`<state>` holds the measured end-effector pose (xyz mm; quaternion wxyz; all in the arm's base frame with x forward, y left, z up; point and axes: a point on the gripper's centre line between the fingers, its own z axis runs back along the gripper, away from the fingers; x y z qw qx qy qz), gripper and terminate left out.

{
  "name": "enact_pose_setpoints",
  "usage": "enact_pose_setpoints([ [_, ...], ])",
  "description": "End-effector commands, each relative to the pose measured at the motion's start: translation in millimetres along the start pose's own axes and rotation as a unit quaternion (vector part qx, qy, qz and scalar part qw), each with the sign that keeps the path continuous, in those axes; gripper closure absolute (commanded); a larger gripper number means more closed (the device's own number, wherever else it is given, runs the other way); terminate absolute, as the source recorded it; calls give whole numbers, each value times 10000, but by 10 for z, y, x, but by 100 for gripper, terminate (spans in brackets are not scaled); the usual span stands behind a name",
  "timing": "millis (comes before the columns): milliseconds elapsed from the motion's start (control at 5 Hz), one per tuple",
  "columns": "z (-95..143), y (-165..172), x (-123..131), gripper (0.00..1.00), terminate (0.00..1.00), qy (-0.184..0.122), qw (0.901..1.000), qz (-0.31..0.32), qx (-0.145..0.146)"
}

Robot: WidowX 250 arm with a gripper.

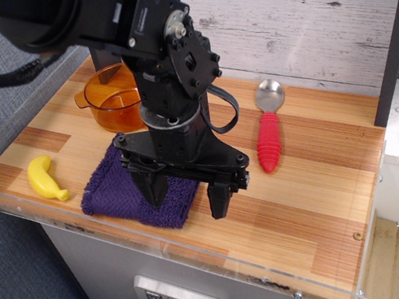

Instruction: Rotate the spoon and move it toward the back of the counter.

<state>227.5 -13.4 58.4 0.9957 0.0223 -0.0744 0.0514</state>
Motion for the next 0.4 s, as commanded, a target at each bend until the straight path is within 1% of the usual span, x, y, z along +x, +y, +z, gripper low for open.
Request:
enact_pose_setpoints([
  [0, 62, -104, -69, 0, 0, -130, 9999, -8, -16],
  [200, 62, -104, -69, 0, 100, -130, 9999, -8, -16],
])
